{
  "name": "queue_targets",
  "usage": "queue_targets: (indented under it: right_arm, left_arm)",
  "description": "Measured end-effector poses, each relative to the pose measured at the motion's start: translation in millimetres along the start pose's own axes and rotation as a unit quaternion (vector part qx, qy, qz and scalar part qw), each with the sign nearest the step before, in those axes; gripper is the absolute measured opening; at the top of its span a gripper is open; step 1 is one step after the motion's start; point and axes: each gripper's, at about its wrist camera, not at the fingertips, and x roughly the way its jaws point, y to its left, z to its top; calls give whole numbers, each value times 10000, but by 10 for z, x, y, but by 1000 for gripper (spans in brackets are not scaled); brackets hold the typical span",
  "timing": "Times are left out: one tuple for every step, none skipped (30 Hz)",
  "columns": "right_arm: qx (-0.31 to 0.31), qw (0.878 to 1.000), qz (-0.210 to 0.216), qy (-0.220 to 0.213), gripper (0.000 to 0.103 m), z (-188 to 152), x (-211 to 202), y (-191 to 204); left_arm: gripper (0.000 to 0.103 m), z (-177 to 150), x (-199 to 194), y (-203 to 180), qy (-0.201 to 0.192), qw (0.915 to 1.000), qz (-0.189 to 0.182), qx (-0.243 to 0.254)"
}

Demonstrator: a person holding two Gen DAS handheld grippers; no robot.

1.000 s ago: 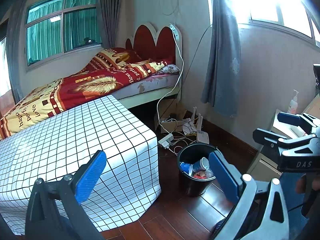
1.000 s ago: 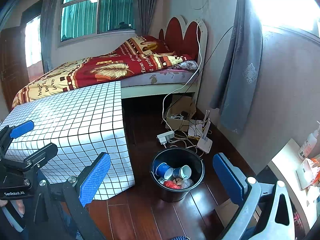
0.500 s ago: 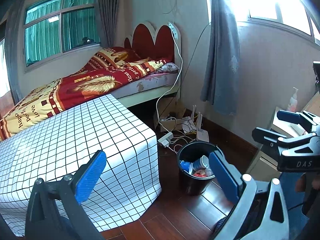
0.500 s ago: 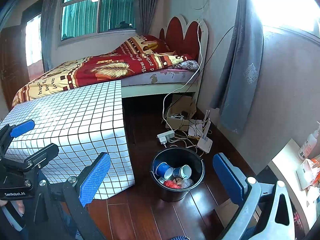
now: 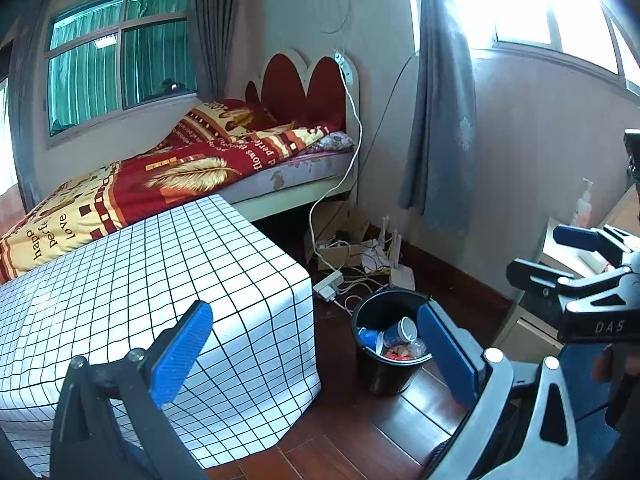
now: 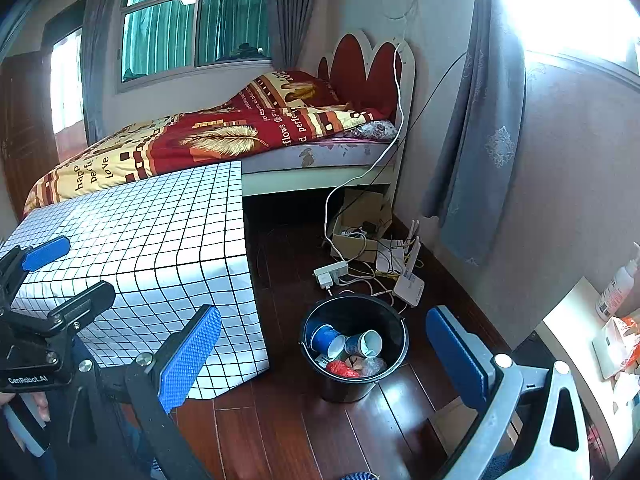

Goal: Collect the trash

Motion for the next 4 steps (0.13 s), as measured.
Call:
queue_targets:
  right_arm:
    - [3,10000,-1,5,103,-2,2,2]
    - [2,10000,-1,13,103,-4,6,2]
    - [0,10000,3,17,103,-6,7,1]
    - [-3,10000,7,23,103,-8,10,-2]
  left_arm:
    - [103,1,-11,14,-44,10000,-70,-40]
    - [103,1,-9,21,-34,9999,-101,-62]
    - [103,4,-4,24,-16,9999,-103,-73]
    - [103,2,-5,25,-26,9999,-89,-80]
